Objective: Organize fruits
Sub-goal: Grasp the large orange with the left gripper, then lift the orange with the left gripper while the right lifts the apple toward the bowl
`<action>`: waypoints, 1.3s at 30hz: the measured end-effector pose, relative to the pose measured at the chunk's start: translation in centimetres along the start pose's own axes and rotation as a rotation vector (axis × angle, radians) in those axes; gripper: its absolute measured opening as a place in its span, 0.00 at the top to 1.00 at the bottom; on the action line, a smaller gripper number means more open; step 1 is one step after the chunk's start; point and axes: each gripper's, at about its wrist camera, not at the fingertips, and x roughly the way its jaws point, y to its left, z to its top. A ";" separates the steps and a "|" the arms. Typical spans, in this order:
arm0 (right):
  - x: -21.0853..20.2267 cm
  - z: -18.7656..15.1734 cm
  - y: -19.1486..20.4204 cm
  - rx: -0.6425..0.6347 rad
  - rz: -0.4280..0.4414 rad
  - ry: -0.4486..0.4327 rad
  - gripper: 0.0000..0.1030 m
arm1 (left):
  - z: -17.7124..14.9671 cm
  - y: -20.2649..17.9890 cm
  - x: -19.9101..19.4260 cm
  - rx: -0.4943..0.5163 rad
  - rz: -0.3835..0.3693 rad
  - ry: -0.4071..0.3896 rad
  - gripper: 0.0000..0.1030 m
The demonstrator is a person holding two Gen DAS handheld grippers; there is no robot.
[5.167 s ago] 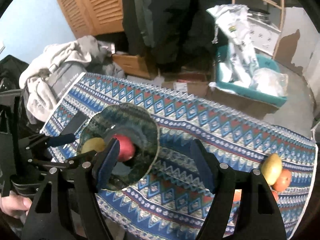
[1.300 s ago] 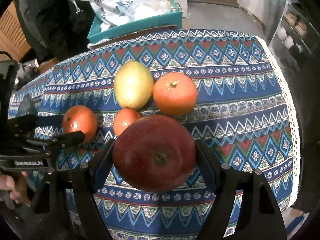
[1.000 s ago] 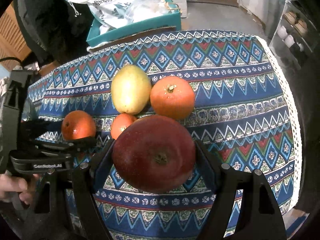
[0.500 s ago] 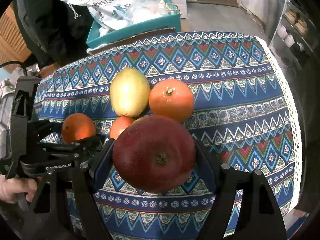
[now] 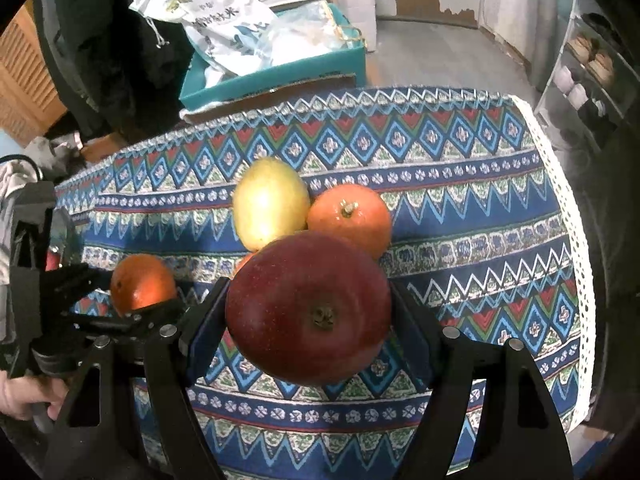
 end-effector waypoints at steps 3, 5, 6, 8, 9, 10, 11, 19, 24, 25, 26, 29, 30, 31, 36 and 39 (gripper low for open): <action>-0.7 0.2 0.5 -0.008 0.008 -0.018 0.26 | -0.1 -0.1 -1.6 0.000 -0.007 -0.029 0.32; -1.2 0.4 0.9 -0.013 0.014 -0.029 0.25 | 0.0 -0.4 -2.7 0.009 -0.004 -0.051 0.32; -1.5 0.5 1.1 -0.018 0.016 -0.036 0.26 | -0.1 -0.6 -3.4 0.016 -0.004 -0.064 0.32; -2.2 0.6 1.5 -0.023 0.024 -0.050 0.26 | -0.3 -0.8 -4.4 0.020 -0.008 -0.081 0.32; -2.4 0.7 1.6 -0.025 0.026 -0.055 0.25 | -0.2 -0.8 -5.0 0.020 -0.012 -0.087 0.32; -2.7 0.7 1.8 -0.028 0.028 -0.061 0.26 | -0.4 -0.8 -5.6 0.020 -0.018 -0.095 0.32; -3.1 0.8 2.0 -0.032 0.031 -0.070 0.25 | -0.5 -0.8 -6.0 0.018 -0.023 -0.102 0.32; -5.8 1.2 3.5 -0.055 0.060 -0.127 0.26 | -1.0 -0.8 -10.5 0.021 -0.036 -0.181 0.32; -7.6 1.4 4.9 -0.082 0.089 -0.164 0.26 | -1.5 -0.5 -13.0 0.016 -0.045 -0.228 0.32; -7.9 1.5 5.2 -0.086 0.093 -0.169 0.26 | -1.5 -0.4 -13.4 0.017 -0.045 -0.234 0.32; -8.2 1.5 5.5 -0.091 0.098 -0.175 0.26 | -1.6 -0.3 -13.7 0.015 -0.046 -0.241 0.32; -8.9 1.7 6.5 -0.107 0.112 -0.190 0.25 | -1.9 0.1 -14.8 0.005 -0.058 -0.255 0.32; -9.2 1.7 7.0 -0.114 0.118 -0.196 0.25 | -2.0 0.2 -15.1 0.003 -0.059 -0.260 0.32; -9.5 1.8 7.4 -0.121 0.124 -0.201 0.26 | -2.2 0.4 -15.5 0.000 -0.061 -0.265 0.32; -10.9 2.1 9.3 -0.150 0.153 -0.225 0.25 | -2.8 1.5 -16.9 -0.016 -0.058 -0.283 0.32; -11.4 2.4 10.3 -0.166 0.164 -0.235 0.25 | -3.0 2.3 -17.6 -0.031 -0.055 -0.297 0.32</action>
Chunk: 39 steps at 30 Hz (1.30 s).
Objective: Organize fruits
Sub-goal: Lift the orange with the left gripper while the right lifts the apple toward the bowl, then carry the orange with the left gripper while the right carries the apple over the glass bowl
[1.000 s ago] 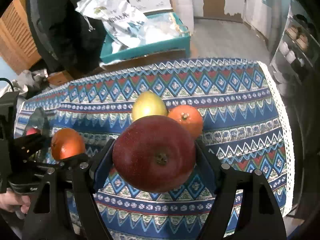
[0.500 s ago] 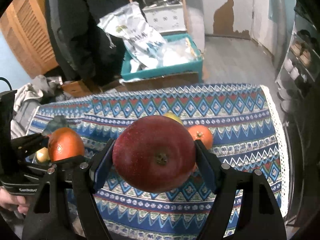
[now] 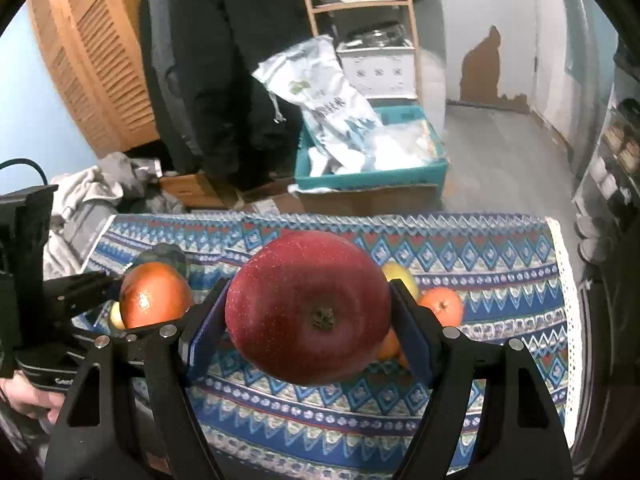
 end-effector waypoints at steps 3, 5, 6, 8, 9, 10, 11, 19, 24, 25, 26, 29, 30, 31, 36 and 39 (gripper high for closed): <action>-0.2 0.6 1.0 -0.013 0.012 -0.010 0.25 | 0.0 0.8 -0.8 -0.016 0.009 -0.021 0.32; -0.3 1.0 1.8 -0.024 0.023 -0.017 0.25 | 0.0 1.4 -1.5 -0.030 0.006 -0.036 0.32; -0.4 1.2 2.1 -0.028 0.026 -0.020 0.25 | 0.0 1.7 -1.8 -0.037 0.002 -0.043 0.32; -0.4 1.5 2.7 -0.038 0.036 -0.024 0.25 | -0.1 2.3 -2.4 -0.044 0.000 -0.056 0.32; -0.3 1.6 3.1 -0.043 0.043 -0.026 0.25 | -0.2 2.6 -2.7 -0.048 0.003 -0.064 0.32; -0.2 1.8 3.5 -0.048 0.050 -0.026 0.25 | -0.2 2.8 -3.1 -0.051 0.005 -0.070 0.32; -0.1 1.9 3.8 -0.050 0.055 -0.025 0.25 | -0.3 3.1 -3.4 -0.056 0.006 -0.076 0.32; 1.5 2.6 6.6 -0.083 0.093 -0.005 0.26 | -1.0 6.0 -5.1 -0.107 0.026 -0.096 0.32; 2.5 3.1 8.5 -0.104 0.117 0.009 0.25 | -1.7 7.9 -5.7 -0.142 0.045 -0.098 0.32; 2.7 3.2 8.8 -0.106 0.123 0.011 0.25 | -1.8 8.1 -5.8 -0.147 0.048 -0.099 0.32; 2.9 3.3 9.2 -0.109 0.130 0.014 0.25 | -2.0 8.4 -5.9 -0.153 0.052 -0.100 0.32; 3.6 3.7 10.4 -0.122 0.145 0.023 0.25 | -2.6 9.6 -6.2 -0.179 0.064 -0.100 0.32; 3.8 3.8 10.9 -0.127 0.149 0.025 0.25 | -2.7 10.0 -6.3 -0.187 0.068 -0.099 0.32; 4.0 3.9 11.3 -0.131 0.153 0.027 0.25 | -2.9 10.4 -6.4 -0.196 0.073 -0.099 0.32; 5.1 4.3 13.7 -0.159 0.177 0.037 0.25 | -3.7 12.5 -7.0 -0.236 0.095 -0.099 0.32; 5.8 4.5 15.1 -0.176 0.191 0.048 0.25 | -4.2 13.7 -7.2 -0.260 0.112 -0.098 0.32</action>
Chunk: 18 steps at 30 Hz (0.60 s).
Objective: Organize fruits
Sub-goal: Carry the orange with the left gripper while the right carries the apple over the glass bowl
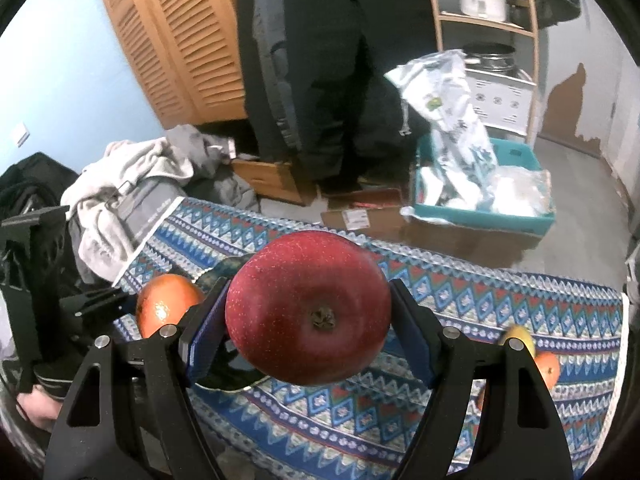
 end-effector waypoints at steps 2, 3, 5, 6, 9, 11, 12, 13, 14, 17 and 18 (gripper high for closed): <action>0.7 0.2 0.7 -0.011 0.008 0.009 0.25 | -0.2 0.9 0.1 -0.015 0.009 0.003 0.32; 1.2 0.3 1.1 -0.019 0.012 0.016 0.25 | -0.4 1.5 0.2 -0.025 0.017 0.007 0.32; 2.1 0.5 1.9 -0.030 0.018 0.029 0.25 | -0.6 2.3 0.4 -0.039 0.026 0.012 0.32; 2.4 0.5 2.2 -0.034 0.020 0.033 0.25 | -0.8 3.0 0.5 -0.050 0.032 0.016 0.32; 3.7 0.6 3.1 -0.045 0.031 0.051 0.25 | -1.2 4.1 0.8 -0.071 0.047 0.027 0.32; 4.7 0.7 3.6 -0.047 0.040 0.066 0.25 | -1.6 5.0 1.1 -0.086 0.059 0.036 0.32; 5.2 0.7 3.8 -0.049 0.044 0.074 0.25 | -1.7 5.4 1.3 -0.091 0.066 0.042 0.32; 5.6 0.7 4.0 -0.050 0.047 0.079 0.25 | -1.9 5.9 1.6 -0.098 0.076 0.051 0.32; 6.2 0.6 4.3 -0.053 0.049 0.089 0.25 | -2.1 6.4 1.9 -0.107 0.084 0.057 0.32; 7.6 0.5 4.9 -0.063 0.051 0.111 0.25 | -2.5 7.5 2.9 -0.129 0.108 0.079 0.32; 8.1 0.3 5.1 -0.064 0.053 0.122 0.25 | -2.8 7.8 3.3 -0.136 0.117 0.089 0.32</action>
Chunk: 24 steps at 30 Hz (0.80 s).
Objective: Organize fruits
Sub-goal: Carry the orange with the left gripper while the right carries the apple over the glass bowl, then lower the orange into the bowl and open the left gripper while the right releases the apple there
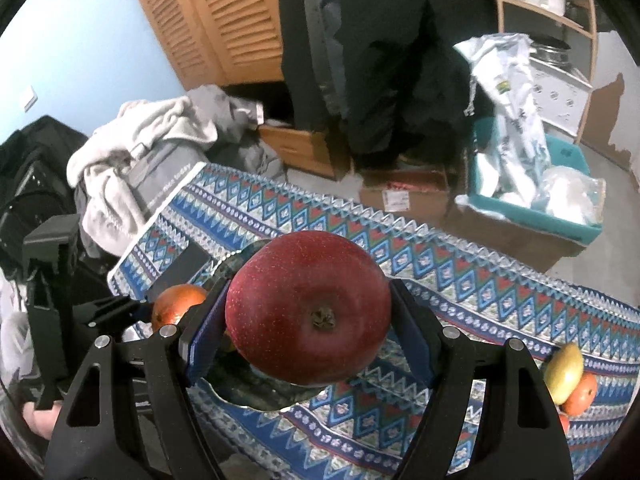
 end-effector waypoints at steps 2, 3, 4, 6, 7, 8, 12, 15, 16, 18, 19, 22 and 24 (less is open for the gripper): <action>0.9 -0.2 0.1 0.006 0.010 0.021 0.25 | -0.3 0.6 0.8 -0.014 0.005 0.020 0.32; 1.5 -0.4 0.1 0.011 0.015 0.035 0.25 | -0.4 0.8 1.1 -0.020 0.006 0.028 0.32; 2.1 -0.6 0.0 0.014 0.017 0.049 0.25 | -0.5 0.9 1.4 -0.025 0.005 0.040 0.32; 3.1 -1.0 -0.1 0.015 0.015 0.071 0.25 | -0.9 1.0 2.1 -0.028 0.003 0.060 0.32; 3.7 -1.2 -0.3 0.017 0.015 0.087 0.25 | -1.0 1.0 2.3 -0.029 0.006 0.067 0.32; 4.1 -1.4 -0.3 0.019 0.015 0.095 0.25 | -1.1 1.0 2.6 -0.030 0.009 0.073 0.32; 5.8 -2.1 -0.9 0.037 0.014 0.138 0.25 | -1.5 1.0 3.4 -0.037 -0.004 0.107 0.32; 6.8 -2.6 -1.2 0.040 0.016 0.165 0.25 | -1.6 1.0 3.7 -0.031 0.014 0.112 0.32; 7.0 -2.8 -1.2 0.041 0.014 0.172 0.25 | -1.7 1.0 3.9 -0.029 0.022 0.118 0.32; 7.6 -3.1 -1.3 0.043 0.015 0.188 0.25 | -2.0 1.0 4.4 -0.032 0.022 0.136 0.32; 7.9 -3.2 -1.4 0.045 0.018 0.195 0.25 | -2.0 1.0 4.6 -0.035 0.019 0.145 0.32; 8.7 -3.5 -1.4 0.048 0.020 0.213 0.25 | -2.2 1.1 5.1 -0.036 0.021 0.158 0.32; 9.2 -3.8 -1.2 0.042 0.018 0.227 0.25 | -2.3 1.1 5.3 -0.031 0.034 0.160 0.32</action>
